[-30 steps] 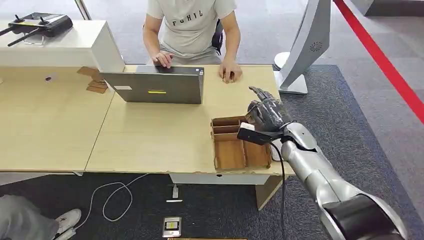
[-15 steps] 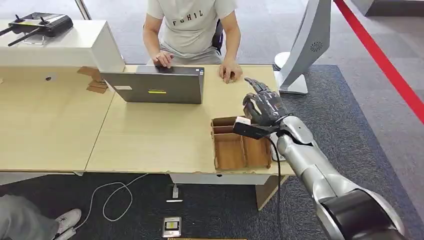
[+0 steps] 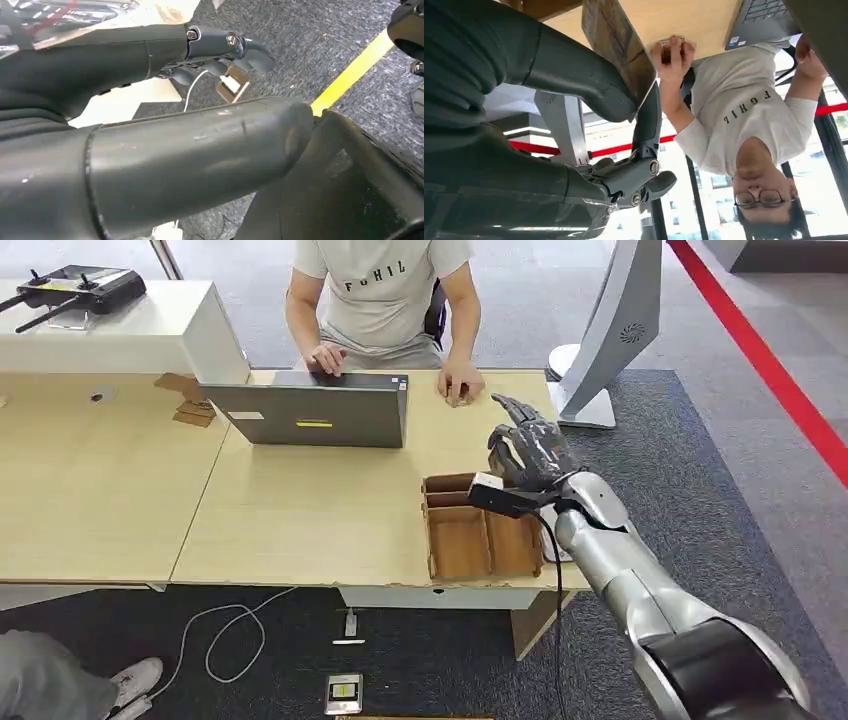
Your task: Pass the card to the sensor for recognition and then transmit it.
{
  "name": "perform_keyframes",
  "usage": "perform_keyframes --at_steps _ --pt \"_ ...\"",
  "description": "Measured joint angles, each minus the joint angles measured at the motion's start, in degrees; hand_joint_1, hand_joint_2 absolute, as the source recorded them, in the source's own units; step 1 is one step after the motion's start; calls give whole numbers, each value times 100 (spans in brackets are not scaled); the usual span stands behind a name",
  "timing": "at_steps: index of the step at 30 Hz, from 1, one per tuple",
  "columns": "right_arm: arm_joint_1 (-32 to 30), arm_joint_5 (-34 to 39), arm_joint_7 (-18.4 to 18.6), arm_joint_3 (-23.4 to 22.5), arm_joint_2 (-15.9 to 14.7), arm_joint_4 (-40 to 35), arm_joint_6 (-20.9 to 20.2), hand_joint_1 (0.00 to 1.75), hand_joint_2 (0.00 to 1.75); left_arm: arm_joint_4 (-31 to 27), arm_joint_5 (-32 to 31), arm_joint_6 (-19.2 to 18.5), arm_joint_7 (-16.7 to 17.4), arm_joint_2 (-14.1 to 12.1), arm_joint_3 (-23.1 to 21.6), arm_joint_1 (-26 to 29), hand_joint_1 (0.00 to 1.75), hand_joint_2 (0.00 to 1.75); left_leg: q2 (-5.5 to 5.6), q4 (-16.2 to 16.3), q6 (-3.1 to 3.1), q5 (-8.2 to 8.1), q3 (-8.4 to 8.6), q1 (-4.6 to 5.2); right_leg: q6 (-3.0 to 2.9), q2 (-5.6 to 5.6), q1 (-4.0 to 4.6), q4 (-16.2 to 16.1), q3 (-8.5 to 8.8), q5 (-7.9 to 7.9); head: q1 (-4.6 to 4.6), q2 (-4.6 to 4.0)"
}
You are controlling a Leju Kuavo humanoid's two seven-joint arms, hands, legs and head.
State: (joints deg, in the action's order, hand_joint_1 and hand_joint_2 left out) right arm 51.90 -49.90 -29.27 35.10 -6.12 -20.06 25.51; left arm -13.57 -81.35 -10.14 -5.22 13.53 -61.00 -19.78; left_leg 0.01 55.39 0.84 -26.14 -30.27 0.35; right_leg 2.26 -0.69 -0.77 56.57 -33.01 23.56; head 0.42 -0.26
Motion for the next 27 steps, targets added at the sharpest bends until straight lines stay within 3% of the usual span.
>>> perform_keyframes --at_steps 11,27 --pt "686 -122 -11 0 89 -50 -55 175 175 0 -76 2 -83 2 0 17 0 0 -1 0 -1 1 0 0 0 0 0 1 -1 0 0 0" --pt "1069 -524 544 35 149 -125 -682 175 175 0 -181 2 -151 0 -4 42 0 0 0 0 -1 1 0 -1 0 0 0 1 0 0 -2 0"
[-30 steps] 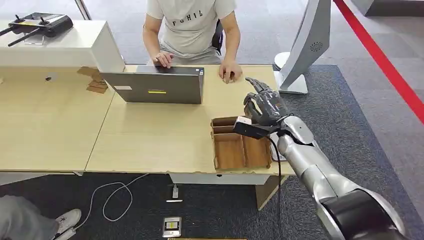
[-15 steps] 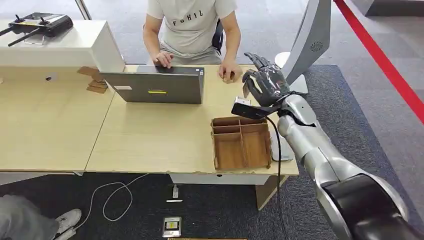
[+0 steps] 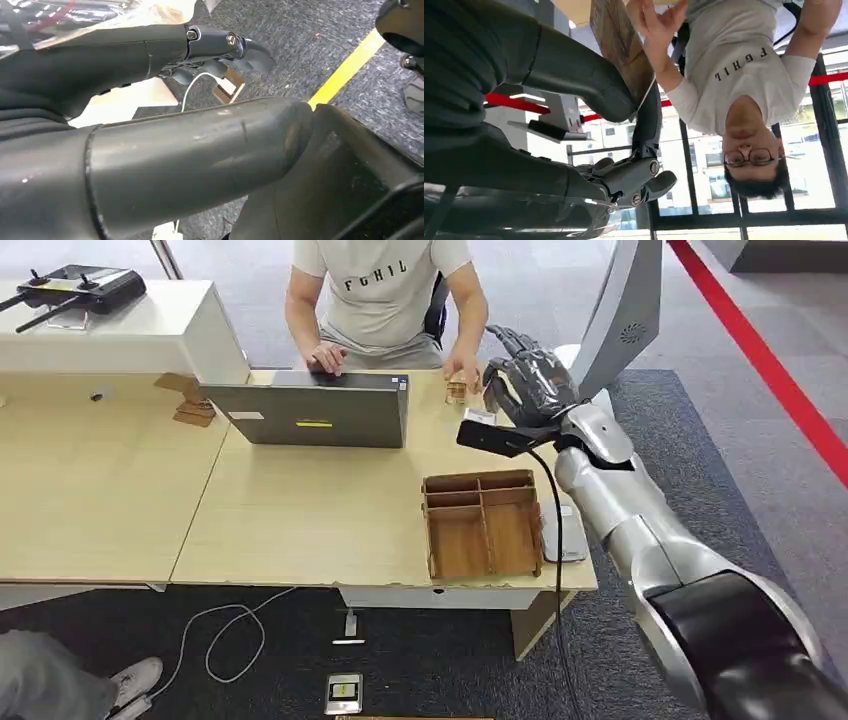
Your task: Pass the card to the sensor for recognition and then transmit it.
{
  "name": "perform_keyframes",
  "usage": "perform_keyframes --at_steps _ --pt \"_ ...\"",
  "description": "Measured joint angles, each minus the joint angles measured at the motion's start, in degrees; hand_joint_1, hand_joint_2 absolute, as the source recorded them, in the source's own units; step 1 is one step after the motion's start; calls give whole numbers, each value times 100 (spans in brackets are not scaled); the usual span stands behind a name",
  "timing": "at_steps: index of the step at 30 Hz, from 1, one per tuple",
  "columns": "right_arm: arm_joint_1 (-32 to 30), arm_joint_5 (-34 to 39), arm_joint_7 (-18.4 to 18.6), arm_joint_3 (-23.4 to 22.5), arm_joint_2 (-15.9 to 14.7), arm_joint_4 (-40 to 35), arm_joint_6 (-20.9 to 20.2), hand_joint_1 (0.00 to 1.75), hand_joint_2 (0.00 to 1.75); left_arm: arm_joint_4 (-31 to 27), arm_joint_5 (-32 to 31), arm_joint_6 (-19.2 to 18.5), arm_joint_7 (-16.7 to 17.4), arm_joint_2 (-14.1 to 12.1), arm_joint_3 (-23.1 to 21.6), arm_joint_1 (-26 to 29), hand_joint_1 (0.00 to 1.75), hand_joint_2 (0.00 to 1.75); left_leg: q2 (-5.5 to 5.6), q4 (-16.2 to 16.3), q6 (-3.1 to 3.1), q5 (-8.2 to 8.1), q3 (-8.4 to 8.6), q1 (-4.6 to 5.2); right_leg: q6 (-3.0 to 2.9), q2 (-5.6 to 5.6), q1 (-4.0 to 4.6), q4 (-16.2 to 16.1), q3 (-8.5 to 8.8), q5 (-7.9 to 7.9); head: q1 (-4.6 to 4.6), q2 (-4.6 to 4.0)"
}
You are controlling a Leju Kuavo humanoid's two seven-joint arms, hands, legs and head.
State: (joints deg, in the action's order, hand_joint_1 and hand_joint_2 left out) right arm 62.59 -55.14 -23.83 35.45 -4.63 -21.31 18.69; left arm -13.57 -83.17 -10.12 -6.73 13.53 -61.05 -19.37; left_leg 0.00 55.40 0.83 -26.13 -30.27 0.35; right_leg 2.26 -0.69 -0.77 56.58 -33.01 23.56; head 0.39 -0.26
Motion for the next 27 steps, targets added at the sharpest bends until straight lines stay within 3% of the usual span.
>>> perform_keyframes --at_steps 7,27 --pt "153 -105 179 9 22 52 -127 175 175 0 -13 0 -4 0 -7 2 0 0 0 0 0 0 0 0 0 0 0 0 0 0 2 0" --pt "248 -236 252 13 -4 109 -114 175 175 0 -20 2 -2 0 -26 1 0 0 0 0 0 0 1 0 0 0 0 0 0 0 2 -2"
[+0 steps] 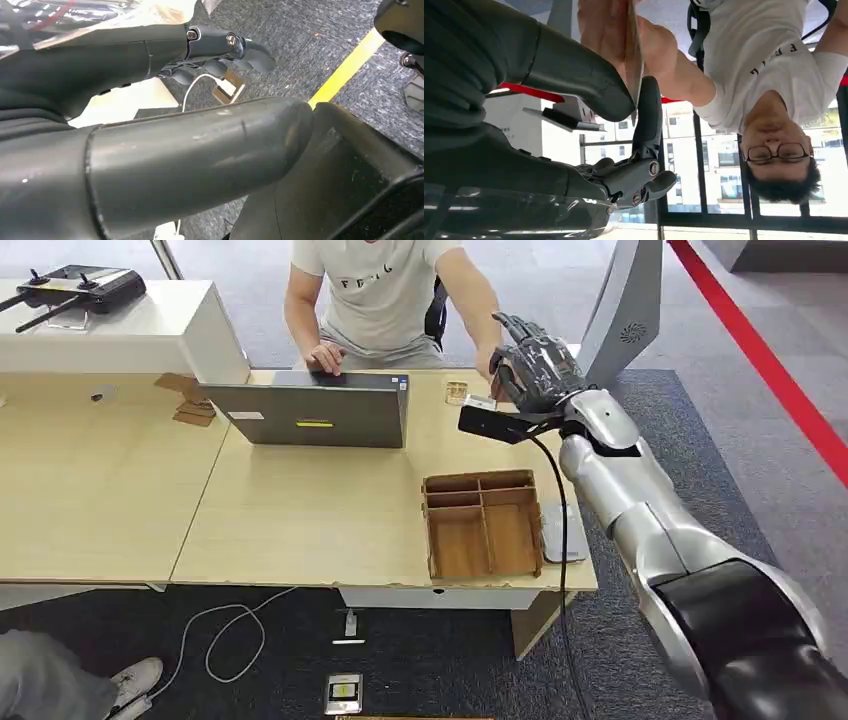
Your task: Pass the card to the sensor for recognition and then transmit it.
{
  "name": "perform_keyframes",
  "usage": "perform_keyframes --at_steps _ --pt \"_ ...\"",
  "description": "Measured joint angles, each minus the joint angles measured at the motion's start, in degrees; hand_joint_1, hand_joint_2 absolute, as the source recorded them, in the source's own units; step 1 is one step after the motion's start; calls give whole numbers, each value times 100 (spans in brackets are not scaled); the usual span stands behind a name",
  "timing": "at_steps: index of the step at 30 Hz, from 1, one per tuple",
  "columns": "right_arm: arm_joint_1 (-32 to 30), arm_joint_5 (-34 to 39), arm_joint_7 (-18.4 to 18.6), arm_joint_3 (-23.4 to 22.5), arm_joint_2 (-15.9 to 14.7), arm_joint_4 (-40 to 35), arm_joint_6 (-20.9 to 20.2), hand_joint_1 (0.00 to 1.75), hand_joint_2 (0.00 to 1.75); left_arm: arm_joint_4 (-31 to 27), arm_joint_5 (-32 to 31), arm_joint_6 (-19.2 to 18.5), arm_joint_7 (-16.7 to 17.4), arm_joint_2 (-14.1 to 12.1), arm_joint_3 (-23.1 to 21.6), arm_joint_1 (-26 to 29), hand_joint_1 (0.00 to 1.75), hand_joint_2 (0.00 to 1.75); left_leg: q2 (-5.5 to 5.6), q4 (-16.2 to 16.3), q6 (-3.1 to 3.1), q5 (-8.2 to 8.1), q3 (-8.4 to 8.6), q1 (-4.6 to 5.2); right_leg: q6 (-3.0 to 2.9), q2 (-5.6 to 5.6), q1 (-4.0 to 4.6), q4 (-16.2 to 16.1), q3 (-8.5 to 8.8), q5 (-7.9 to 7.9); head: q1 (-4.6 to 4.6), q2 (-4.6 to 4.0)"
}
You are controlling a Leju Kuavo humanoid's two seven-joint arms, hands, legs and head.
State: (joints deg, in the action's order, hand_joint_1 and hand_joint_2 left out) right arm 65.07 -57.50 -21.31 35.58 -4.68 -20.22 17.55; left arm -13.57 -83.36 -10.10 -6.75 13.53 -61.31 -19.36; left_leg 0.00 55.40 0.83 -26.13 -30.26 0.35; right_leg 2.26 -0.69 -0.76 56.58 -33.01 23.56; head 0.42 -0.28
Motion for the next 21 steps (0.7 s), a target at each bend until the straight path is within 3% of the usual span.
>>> perform_keyframes --at_steps 2,3,8,21 --pt "0 -72 42 0 -24 2 42 175 175 0 0 7 0 0 -31 2 0 0 0 0 0 0 0 0 0 0 0 0 0 0 0 2" --pt "0 -131 63 0 -63 26 59 0 0 0 -4 15 -4 0 -83 2 0 0 0 0 0 0 -1 0 0 0 0 0 0 0 0 2" --pt "11 -368 125 2 -103 46 245 0 0 0 -4 15 -4 0 -129 8 0 0 0 0 0 -1 -2 0 0 0 0 0 -3 1 0 2" --pt "22 -566 337 7 -256 63 227 0 0 0 2 -4 35 -9 -131 19 0 0 0 0 0 0 -1 0 0 0 0 0 -2 0 0 2"
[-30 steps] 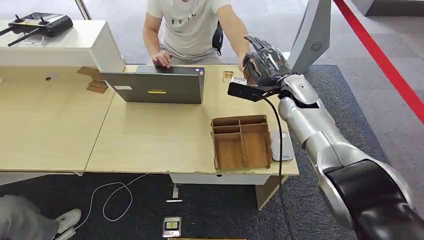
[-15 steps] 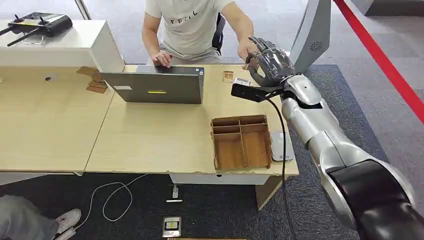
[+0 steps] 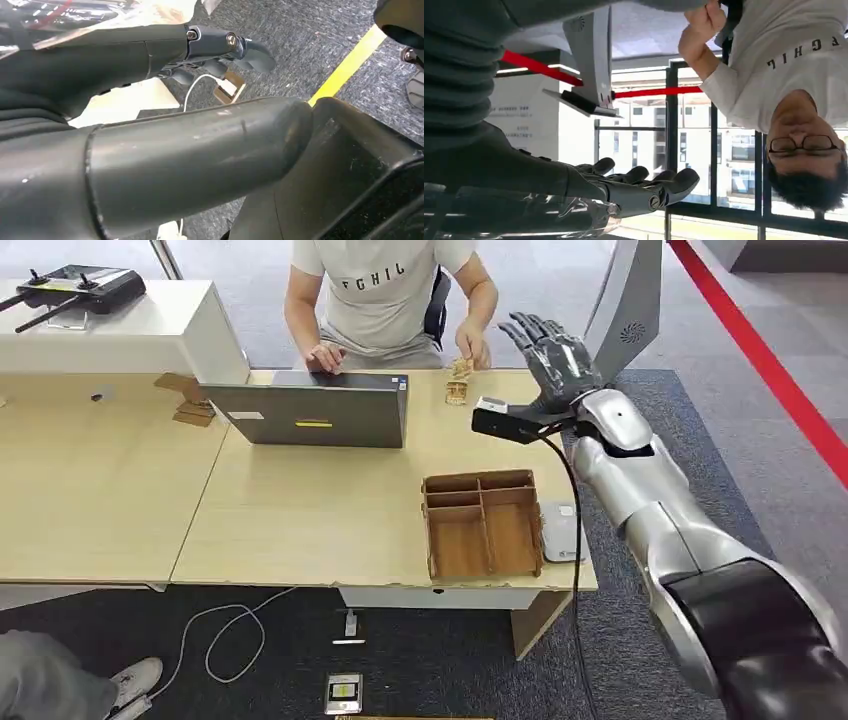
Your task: Pass the card to the sensor for recognition and then transmit it.
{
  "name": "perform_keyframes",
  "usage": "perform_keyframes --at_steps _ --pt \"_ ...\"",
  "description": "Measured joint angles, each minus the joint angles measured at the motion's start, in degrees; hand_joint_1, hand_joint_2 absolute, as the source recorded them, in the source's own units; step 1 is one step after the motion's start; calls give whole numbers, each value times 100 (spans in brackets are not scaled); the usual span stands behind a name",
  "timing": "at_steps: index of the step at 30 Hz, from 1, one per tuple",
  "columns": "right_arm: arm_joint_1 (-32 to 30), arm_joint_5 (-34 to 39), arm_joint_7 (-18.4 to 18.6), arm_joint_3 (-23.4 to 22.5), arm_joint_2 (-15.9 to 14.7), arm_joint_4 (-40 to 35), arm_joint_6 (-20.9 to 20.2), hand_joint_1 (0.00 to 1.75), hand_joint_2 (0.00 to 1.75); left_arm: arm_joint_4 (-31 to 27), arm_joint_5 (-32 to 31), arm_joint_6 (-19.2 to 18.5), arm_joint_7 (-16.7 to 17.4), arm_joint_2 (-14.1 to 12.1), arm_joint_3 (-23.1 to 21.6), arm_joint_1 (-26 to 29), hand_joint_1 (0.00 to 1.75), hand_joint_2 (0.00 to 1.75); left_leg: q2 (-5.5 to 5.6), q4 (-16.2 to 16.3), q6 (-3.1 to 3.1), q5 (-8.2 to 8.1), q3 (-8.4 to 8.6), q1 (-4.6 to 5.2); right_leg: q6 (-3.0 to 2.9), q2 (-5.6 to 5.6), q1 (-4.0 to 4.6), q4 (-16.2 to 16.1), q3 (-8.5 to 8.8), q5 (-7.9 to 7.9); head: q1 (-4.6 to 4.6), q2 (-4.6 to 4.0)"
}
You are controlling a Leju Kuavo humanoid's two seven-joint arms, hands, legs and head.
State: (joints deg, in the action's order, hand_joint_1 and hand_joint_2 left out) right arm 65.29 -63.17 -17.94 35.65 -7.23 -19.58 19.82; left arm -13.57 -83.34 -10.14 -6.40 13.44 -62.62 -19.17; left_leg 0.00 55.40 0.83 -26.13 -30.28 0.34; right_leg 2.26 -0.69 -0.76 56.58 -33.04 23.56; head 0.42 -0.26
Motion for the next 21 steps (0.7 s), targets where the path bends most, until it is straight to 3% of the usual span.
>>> perform_keyframes --at_steps 5,8,15,21 --pt "18 -77 293 -2 -142 15 -75 0 0 0 4 -11 0 0 0 1 0 0 1 1 0 0 2 0 0 -1 0 -1 -1 0 -2 0" --pt "66 -131 575 -24 -424 37 -217 0 0 0 37 -48 30 -2 0 7 0 0 13 3 1 1 -3 1 0 -14 0 -3 0 0 0 0" --pt "-58 -214 1169 -210 -1387 164 -649 0 0 2 70 -70 153 -2 2 7 0 0 12 9 5 -2 0 3 1 -13 0 -19 2 0 -2 0" --pt "-1090 117 1963 -605 -2325 297 -1152 0 0 2 140 -29 159 -18 4 29 0 0 29 6 23 -17 1 -1 12 -30 4 -27 20 8 0 0"
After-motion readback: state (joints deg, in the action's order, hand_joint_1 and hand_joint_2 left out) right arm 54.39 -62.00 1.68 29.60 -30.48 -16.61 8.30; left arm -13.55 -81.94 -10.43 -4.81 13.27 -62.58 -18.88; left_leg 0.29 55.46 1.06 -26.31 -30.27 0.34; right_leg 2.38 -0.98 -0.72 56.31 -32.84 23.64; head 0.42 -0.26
